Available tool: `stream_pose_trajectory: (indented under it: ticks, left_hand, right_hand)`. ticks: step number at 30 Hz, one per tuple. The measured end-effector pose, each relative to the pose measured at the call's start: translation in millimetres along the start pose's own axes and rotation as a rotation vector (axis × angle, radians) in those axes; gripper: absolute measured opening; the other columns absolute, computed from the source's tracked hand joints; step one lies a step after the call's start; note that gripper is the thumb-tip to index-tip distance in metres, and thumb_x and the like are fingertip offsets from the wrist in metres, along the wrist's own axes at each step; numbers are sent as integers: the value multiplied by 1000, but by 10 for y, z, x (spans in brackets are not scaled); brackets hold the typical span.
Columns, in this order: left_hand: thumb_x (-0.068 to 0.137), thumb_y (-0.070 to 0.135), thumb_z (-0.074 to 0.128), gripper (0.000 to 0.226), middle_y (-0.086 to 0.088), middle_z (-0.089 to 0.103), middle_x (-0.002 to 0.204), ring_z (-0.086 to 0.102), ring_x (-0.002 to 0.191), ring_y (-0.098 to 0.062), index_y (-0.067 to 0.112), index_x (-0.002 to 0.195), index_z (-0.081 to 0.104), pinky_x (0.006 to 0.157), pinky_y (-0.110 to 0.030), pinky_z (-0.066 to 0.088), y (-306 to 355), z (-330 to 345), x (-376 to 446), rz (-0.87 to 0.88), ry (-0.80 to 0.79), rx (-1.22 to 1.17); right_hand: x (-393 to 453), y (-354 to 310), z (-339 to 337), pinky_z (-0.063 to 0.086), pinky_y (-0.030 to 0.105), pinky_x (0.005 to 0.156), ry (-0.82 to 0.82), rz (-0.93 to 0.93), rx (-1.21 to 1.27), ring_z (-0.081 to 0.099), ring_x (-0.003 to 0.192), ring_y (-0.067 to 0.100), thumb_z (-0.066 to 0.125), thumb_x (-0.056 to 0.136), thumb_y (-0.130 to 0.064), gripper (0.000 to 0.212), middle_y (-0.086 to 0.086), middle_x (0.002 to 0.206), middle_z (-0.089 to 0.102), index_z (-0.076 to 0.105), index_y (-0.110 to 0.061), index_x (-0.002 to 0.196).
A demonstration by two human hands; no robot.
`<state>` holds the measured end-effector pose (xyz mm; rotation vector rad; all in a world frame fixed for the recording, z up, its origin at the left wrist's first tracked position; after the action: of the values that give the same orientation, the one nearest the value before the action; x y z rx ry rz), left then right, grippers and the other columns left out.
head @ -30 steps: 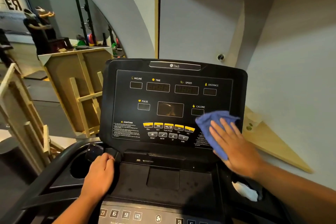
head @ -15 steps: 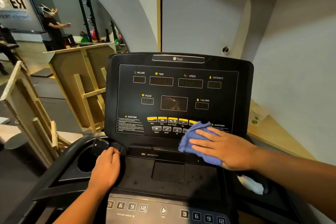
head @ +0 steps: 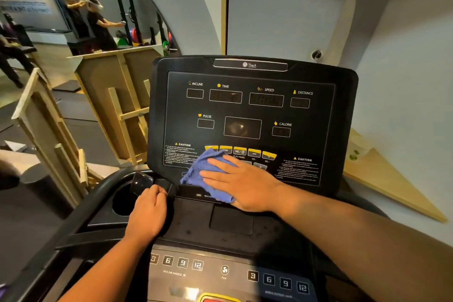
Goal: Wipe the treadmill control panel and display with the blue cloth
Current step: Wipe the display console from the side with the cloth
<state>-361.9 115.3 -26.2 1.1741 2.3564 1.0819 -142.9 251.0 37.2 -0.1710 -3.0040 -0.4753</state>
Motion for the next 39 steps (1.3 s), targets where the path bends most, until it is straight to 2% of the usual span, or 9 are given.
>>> stream_pose_trajectory:
  ticks: [5, 12, 15, 18, 22, 24, 30, 35, 39]
  left_hand:
    - [104, 21, 41, 25, 2, 61, 92, 56, 90, -14, 24, 87, 59, 82, -40, 40, -5, 9, -16, 2, 4, -17]
    - [104, 21, 41, 26, 1, 62, 93, 56, 89, -15, 23, 86, 60, 82, -42, 41, -11, 8, -3, 6, -2, -12]
    - [104, 21, 41, 26, 1, 61, 93, 56, 89, -16, 23, 86, 60, 83, -43, 41, -16, 16, 5, 4, -2, -9]
    - [104, 23, 40, 26, 2, 61, 94, 57, 91, -17, 25, 87, 60, 84, -43, 42, -28, 27, 19, -6, -7, -2]
    - [104, 20, 41, 27, 0, 62, 93, 57, 92, -21, 25, 85, 60, 84, -44, 42, -44, 30, 40, 4, 3, 5]
    - [104, 19, 41, 28, 0, 63, 93, 58, 91, -20, 24, 84, 60, 85, -45, 43, -69, 39, 55, 11, 4, -3]
    - [104, 20, 41, 27, 0, 62, 92, 57, 88, -15, 23, 85, 59, 83, -43, 42, -58, 40, 49, 18, -2, -5]
    - [104, 18, 42, 26, -3, 61, 92, 56, 93, -26, 23, 83, 57, 85, -44, 42, -65, 34, 50, 15, 8, 17]
    - [103, 16, 46, 27, -5, 61, 88, 59, 92, -31, 22, 78, 55, 81, -42, 41, 11, 0, 1, 16, 26, 27]
  right_hand:
    - [-864, 279, 32, -1, 40, 126, -89, 79, 8, -4, 154, 16, 34, 106, -39, 57, -4, 167, 12, 21, -24, 159]
    - [-2065, 591, -76, 4, 40, 124, -119, 240, -122, 6, 155, 19, 51, 98, -37, 72, -1, 168, 10, 18, -21, 159]
    - [-2164, 918, -334, 4, 42, 124, -22, 349, -170, 10, 154, 23, 50, 90, -34, 76, 3, 167, 13, 21, -17, 158]
    - [-1869, 1372, -752, 19, 54, 121, 145, 544, -160, 17, 152, 32, 41, 93, -35, 68, 10, 164, 24, 28, -11, 156]
    - [-1429, 1599, -981, 12, 51, 124, 364, 836, -44, 8, 154, 32, 35, 101, -41, 63, 8, 165, 20, 27, -11, 156]
    - [-1320, 1400, -784, 9, 53, 124, 377, 913, -101, 3, 154, 33, 35, 102, -42, 64, 9, 167, 14, 22, -12, 158]
    - [-1609, 595, -76, 10, 54, 122, 141, 740, -120, -1, 154, 32, 37, 98, -45, 71, 9, 168, 7, 17, -14, 159]
    - [-1741, 62, 147, 4, 46, 122, 14, 659, 70, -4, 155, 27, 42, 99, -41, 70, -1, 168, 2, 16, -18, 160]
    - [-1737, -146, 51, -5, 32, 123, 11, 689, 360, -13, 153, 8, 16, 98, -63, 65, -23, 163, -6, 7, -36, 156]
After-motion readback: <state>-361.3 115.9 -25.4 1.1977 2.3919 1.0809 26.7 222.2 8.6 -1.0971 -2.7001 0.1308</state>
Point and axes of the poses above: each hand's wrist, its own x-axis towards the middle knuckle, its own z-axis out of the palm, y = z × x, the point moved 4 cm from there along x, towards the middle knuckle
